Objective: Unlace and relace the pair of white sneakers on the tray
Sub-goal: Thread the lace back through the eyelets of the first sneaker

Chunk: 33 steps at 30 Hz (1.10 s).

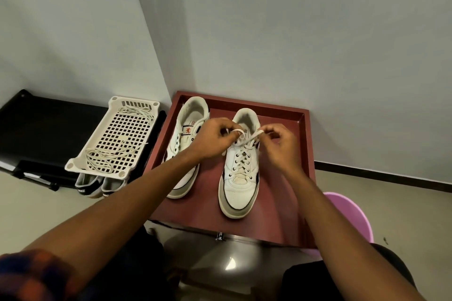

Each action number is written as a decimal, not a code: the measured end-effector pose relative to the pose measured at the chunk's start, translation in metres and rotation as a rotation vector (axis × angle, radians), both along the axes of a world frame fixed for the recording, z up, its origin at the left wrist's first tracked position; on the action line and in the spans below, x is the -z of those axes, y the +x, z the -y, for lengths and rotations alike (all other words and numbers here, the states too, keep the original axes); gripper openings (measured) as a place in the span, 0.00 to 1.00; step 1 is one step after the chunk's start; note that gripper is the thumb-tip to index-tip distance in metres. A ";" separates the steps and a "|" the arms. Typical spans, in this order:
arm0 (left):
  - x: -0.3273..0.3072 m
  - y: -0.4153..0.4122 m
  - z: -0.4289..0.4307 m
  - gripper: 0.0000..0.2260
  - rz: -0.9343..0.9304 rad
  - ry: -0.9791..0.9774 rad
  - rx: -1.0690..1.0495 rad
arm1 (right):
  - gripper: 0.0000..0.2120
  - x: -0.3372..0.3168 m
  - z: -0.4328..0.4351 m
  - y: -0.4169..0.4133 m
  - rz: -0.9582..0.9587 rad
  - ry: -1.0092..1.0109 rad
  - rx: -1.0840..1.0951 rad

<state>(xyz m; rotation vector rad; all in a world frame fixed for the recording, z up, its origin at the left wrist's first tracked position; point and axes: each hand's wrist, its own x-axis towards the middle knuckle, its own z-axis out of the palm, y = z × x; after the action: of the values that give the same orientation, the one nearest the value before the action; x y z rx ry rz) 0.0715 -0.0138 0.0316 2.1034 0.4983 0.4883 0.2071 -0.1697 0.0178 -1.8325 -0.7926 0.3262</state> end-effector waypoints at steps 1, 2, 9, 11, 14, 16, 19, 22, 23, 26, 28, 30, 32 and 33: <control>0.000 -0.003 -0.004 0.05 -0.004 -0.051 -0.016 | 0.07 0.000 0.001 0.005 -0.172 0.045 0.082; 0.000 -0.006 -0.008 0.04 -0.012 -0.091 -0.032 | 0.08 0.003 0.002 0.012 -0.335 0.092 0.171; 0.008 -0.022 -0.032 0.11 -0.052 -0.173 -0.167 | 0.06 0.009 0.026 0.065 -0.796 0.210 0.630; 0.008 -0.023 -0.032 0.15 -0.088 -0.086 -0.155 | 0.01 0.011 0.030 0.073 -0.587 0.008 0.592; 0.004 -0.018 -0.028 0.12 -0.066 0.040 -0.181 | 0.15 0.007 0.030 0.071 -0.177 -0.366 0.530; 0.000 -0.011 -0.025 0.09 -0.037 0.069 -0.225 | 0.14 -0.003 0.023 0.069 0.008 -0.419 0.468; -0.003 0.006 -0.024 0.06 -0.078 0.087 -0.286 | 0.09 -0.013 0.003 0.063 0.000 -0.297 0.234; -0.006 0.027 -0.029 0.14 -0.370 0.083 -0.242 | 0.07 -0.023 -0.022 0.045 0.066 -0.289 -0.096; -0.007 0.034 -0.031 0.19 -0.511 0.113 -0.208 | 0.06 -0.026 -0.030 0.038 0.120 -0.309 -0.181; -0.010 0.051 -0.034 0.21 -0.757 0.075 -0.063 | 0.07 -0.027 -0.051 0.024 0.275 -0.401 -0.327; -0.012 0.060 -0.036 0.17 -0.769 -0.144 -0.010 | 0.10 -0.027 -0.061 0.025 0.259 -0.486 -0.364; -0.016 0.063 -0.040 0.11 -0.760 -0.388 -0.016 | 0.12 -0.025 -0.069 0.029 0.167 -0.542 -0.394; -0.021 0.062 -0.043 0.07 -0.759 -0.513 -0.017 | 0.10 -0.023 -0.075 0.031 0.098 -0.593 -0.440; -0.022 0.061 -0.044 0.05 -0.751 -0.555 -0.015 | 0.08 -0.021 -0.077 0.030 0.089 -0.625 -0.467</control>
<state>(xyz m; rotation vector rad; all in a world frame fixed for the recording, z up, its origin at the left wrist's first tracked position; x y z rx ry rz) 0.1320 0.0301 0.0533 1.6774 0.9465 -0.4306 0.2370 -0.0928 0.0385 -2.2268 -1.2866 0.8746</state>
